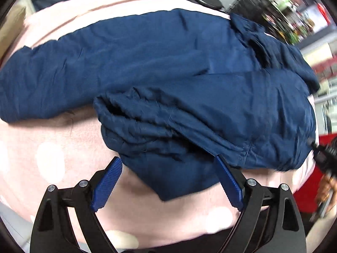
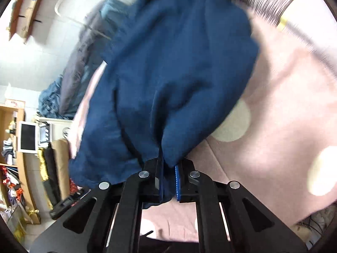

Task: Fold large clothes

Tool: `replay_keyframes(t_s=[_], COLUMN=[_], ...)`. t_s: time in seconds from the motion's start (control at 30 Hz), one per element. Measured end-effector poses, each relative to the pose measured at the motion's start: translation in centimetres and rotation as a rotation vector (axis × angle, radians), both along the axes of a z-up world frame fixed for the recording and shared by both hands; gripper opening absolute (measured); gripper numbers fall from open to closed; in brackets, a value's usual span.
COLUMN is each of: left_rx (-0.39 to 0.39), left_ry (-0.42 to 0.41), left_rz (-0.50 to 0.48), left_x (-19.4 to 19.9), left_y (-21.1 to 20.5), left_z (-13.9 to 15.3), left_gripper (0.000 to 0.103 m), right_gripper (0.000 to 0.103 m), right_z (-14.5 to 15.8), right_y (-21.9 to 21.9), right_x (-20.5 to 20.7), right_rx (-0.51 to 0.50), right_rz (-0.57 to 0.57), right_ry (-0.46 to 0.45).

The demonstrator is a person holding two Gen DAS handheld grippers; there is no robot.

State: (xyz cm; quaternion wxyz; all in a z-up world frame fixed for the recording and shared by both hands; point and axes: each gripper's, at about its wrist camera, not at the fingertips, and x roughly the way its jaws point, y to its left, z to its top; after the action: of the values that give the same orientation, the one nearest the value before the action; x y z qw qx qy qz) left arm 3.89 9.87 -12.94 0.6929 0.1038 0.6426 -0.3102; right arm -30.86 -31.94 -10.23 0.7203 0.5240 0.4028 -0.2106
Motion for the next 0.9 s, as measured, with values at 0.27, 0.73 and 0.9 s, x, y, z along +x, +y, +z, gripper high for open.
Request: replay_keyframes(t_s=[0.27,0.73,0.9], left_rx=[-0.025,-0.070,-0.015], left_ry=[0.014,0.022,-0.063], left_rz=[-0.085,-0.161,-0.229], left_x=[-2.5,-5.5,-7.9], left_y=[2.1,-2.0,-5.6], left_z=[2.6,0.8,0.1], left_gripper=[0.087,0.087,0.087], right_gripper=[0.007,0.018,0.065], right_z=[7.8,2.3,5.1], right_y=[-3.9,-5.2,-2.2], right_x=[-7.3,-8.6,-5.9], right_rx=[-0.235,-0.422,-0.707], right_rz=[-0.117,0.052,0.169], right_ry=[0.090,0.823,0.906])
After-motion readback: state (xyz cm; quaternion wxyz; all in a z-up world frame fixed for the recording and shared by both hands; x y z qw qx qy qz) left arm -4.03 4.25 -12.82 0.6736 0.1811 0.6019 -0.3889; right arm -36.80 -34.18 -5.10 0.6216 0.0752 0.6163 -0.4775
